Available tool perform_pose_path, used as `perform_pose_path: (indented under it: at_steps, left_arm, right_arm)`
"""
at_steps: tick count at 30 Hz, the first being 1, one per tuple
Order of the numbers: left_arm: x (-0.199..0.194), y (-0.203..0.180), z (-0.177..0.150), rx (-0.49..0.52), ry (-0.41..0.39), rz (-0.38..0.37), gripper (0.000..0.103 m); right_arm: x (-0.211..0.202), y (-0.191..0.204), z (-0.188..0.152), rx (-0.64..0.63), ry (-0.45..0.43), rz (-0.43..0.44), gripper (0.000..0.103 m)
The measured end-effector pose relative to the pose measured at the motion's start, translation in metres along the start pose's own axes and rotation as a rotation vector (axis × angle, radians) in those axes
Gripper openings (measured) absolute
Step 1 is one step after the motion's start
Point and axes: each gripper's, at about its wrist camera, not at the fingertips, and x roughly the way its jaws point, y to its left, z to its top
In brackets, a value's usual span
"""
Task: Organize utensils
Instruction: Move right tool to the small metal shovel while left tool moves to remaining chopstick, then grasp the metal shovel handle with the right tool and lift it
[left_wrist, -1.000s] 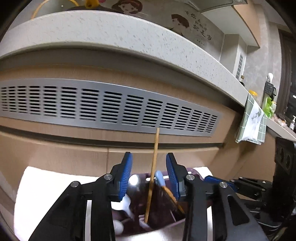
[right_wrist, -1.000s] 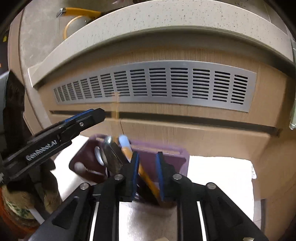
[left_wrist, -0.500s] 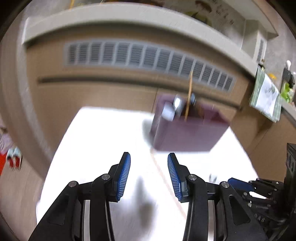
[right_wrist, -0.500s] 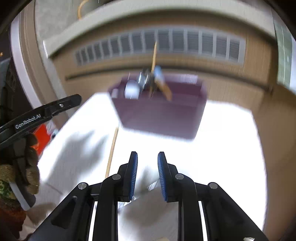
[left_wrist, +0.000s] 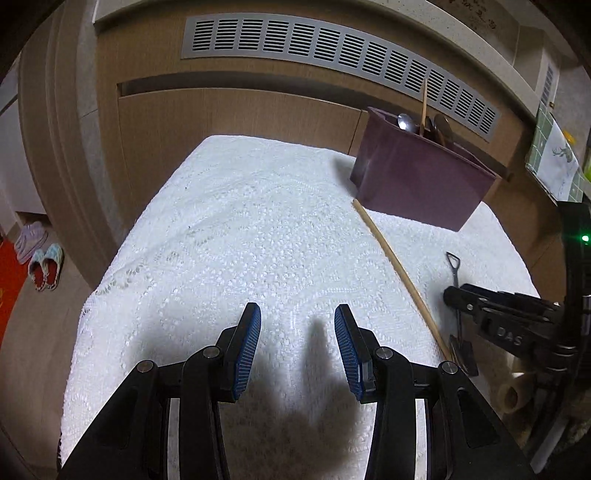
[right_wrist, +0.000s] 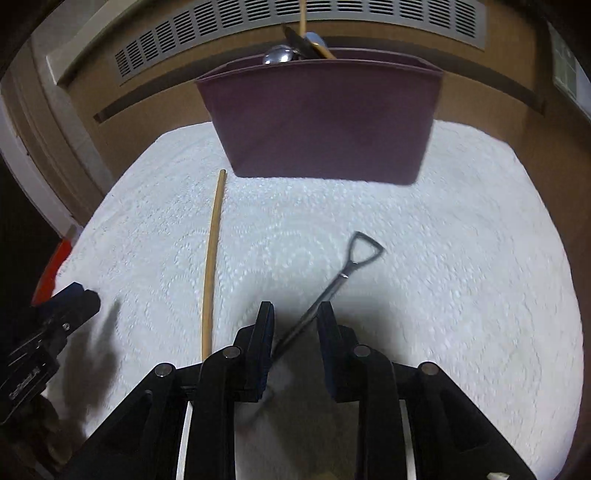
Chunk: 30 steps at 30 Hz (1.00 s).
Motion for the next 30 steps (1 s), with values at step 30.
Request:
perform_pose_path:
  at_steps: [30]
  left_arm:
    - [0.066, -0.118, 0.036, 0.281, 0.096, -0.032, 0.043]
  right_arm:
    - [-0.039, -0.082, -0.045, 0.065, -0.041, 0.001, 0.029]
